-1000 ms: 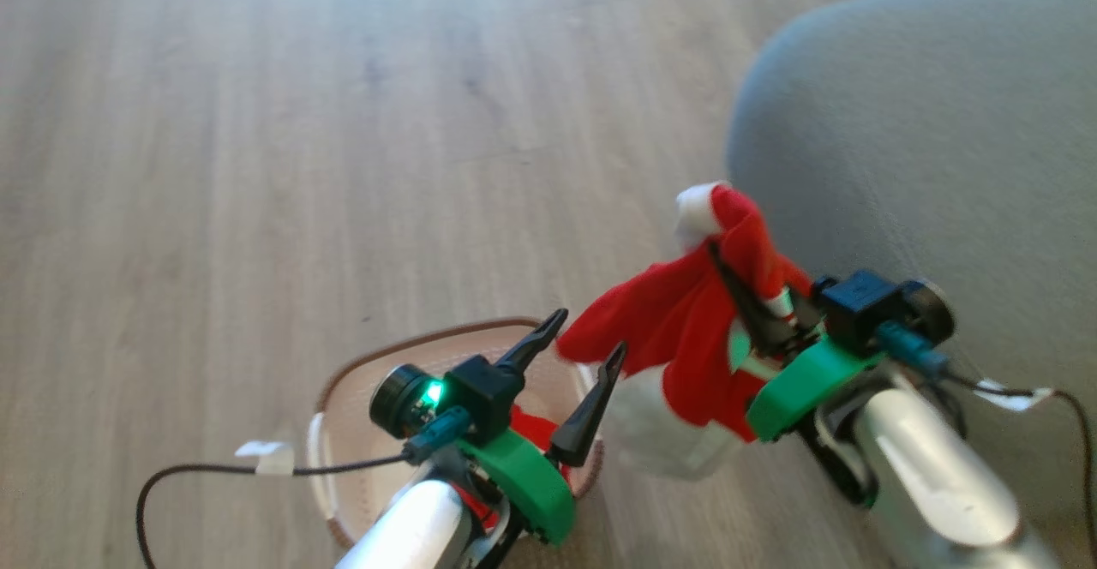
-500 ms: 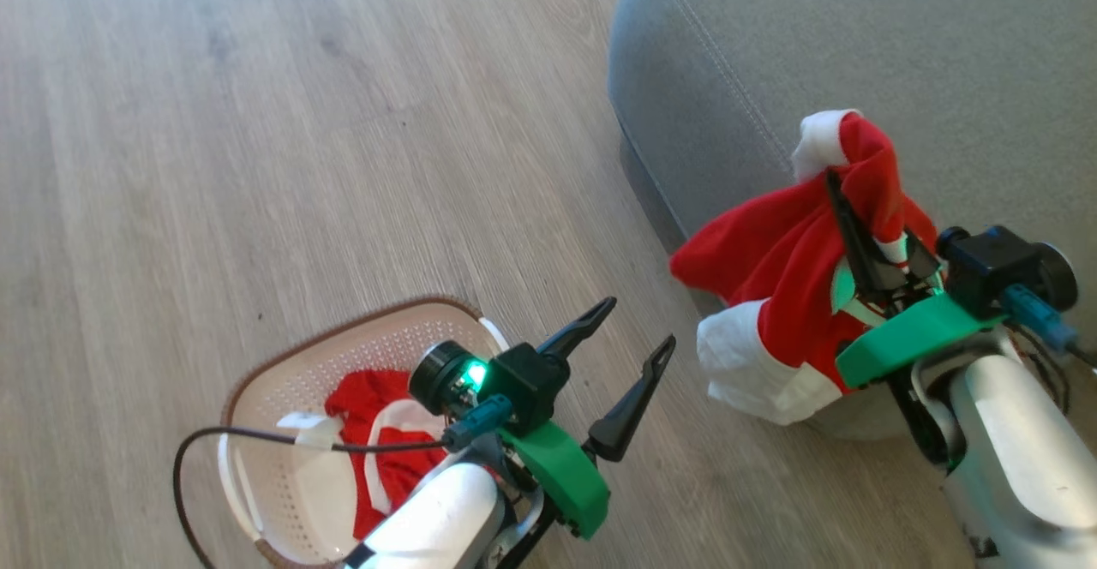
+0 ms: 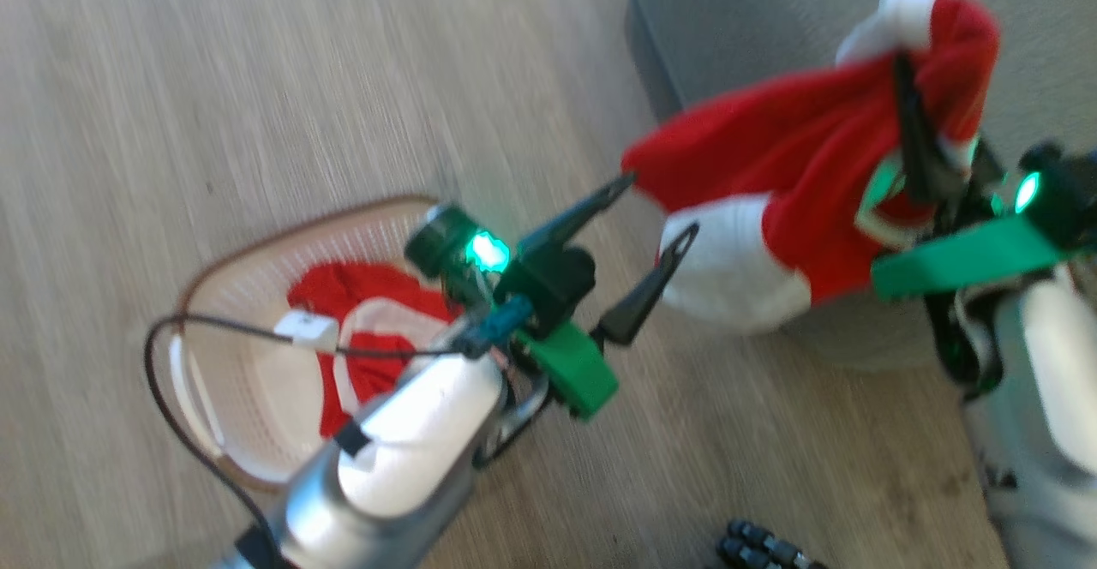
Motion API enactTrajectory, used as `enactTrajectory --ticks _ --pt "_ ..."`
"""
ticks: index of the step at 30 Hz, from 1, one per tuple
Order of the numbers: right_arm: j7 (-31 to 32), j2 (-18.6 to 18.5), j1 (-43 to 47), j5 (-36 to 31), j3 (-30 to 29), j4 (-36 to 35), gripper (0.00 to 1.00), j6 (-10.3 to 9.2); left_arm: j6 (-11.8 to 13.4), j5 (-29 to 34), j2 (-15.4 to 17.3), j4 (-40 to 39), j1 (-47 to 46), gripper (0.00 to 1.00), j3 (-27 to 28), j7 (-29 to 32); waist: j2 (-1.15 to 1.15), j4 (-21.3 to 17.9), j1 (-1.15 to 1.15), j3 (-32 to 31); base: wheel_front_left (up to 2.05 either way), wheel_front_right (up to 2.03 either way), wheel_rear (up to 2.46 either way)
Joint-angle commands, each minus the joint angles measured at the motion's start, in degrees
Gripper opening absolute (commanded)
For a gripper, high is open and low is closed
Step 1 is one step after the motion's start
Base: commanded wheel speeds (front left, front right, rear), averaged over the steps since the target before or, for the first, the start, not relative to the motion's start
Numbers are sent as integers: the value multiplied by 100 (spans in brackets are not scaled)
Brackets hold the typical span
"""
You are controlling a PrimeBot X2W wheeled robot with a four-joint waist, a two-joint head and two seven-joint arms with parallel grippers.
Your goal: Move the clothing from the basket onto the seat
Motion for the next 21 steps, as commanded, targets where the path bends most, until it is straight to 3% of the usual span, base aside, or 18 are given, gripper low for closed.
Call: enactTrajectory --ticks 1,7,10,15,21 --pt "-37 -3 -328 -32 -16 -244 0 -1 -29 86 42 -190 -303 100 158 -2 0 153 -1 796 0 0 0" --pt "-37 27 -1343 320 -324 -238 0 -1 -164 309 132 -420 -1075 100 118 221 0 277 -1 1503 0 0 0" --pt "-37 -271 -2070 524 -521 -15 0 -1 -185 375 182 -510 -1372 100 156 299 0 326 -1 1722 0 0 0" --pt "433 -1187 -3776 910 -920 869 0 -1 -214 418 303 -585 -1786 100 270 399 0 468 -1 2065 0 0 0" --pt "1093 -2444 -5116 541 -1866 1853 0 -1 -188 393 295 -673 -2026 100 354 368 0 838 -1 2367 0 0 0"
